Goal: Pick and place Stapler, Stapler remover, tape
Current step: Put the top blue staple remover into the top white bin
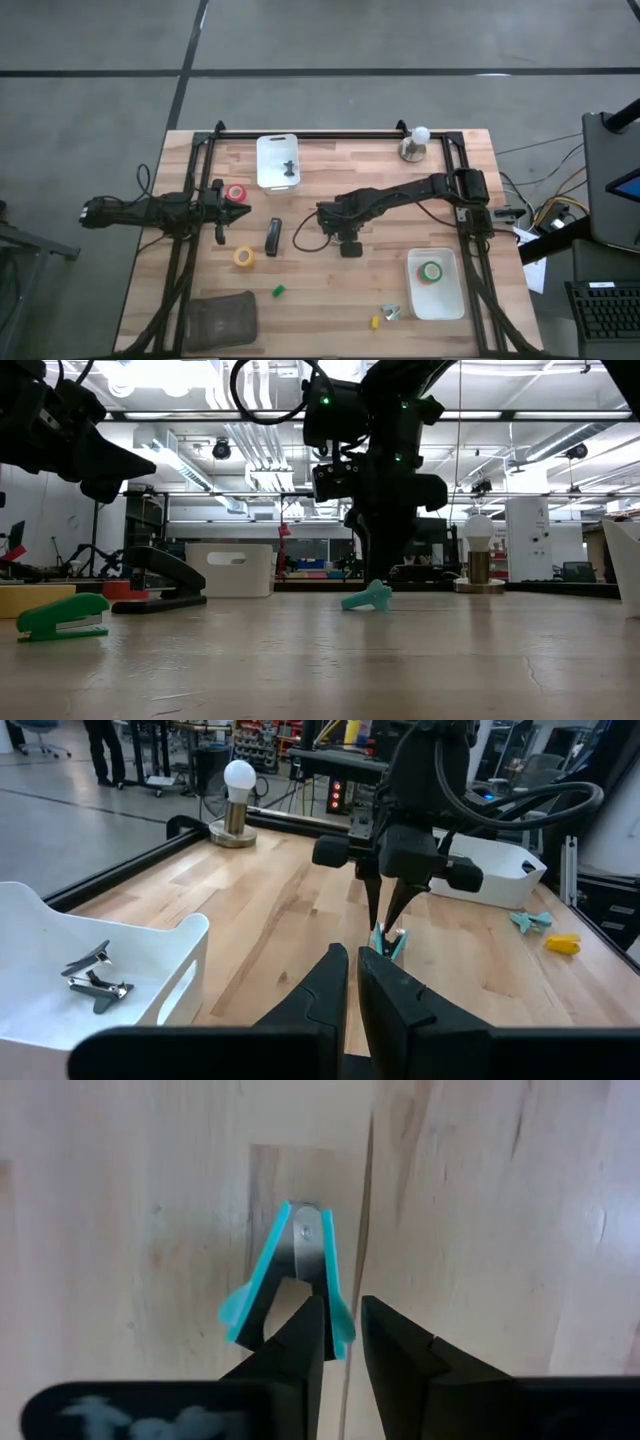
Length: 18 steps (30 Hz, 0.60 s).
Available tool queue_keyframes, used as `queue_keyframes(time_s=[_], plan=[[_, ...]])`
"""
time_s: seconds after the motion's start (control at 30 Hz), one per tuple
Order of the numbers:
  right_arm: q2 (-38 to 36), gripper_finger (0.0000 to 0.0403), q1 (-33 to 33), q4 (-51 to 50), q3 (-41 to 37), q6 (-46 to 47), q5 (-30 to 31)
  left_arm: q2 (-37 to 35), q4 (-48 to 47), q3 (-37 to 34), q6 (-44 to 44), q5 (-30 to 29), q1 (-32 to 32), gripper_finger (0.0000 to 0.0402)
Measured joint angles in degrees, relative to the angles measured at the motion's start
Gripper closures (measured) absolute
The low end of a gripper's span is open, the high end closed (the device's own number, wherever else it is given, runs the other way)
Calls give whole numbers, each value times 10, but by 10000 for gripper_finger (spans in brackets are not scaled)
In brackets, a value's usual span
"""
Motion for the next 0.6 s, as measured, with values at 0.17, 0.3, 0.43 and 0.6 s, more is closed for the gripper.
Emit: queue_keyframes(time_s=[0.17,0.3,0.43,0.6], plan=[[0,350,-1,2,-8,1,0,0,0,0,0,0,0,369],[-1,364,-1,5,-15,3,2,0,0,0,0,0,0,369],[-1,383,0,7,-16,5,9,0,0,0,0,0,0,369],[-1,393,0,11,-9,5,9,0,0,0,0,0,0,369]])
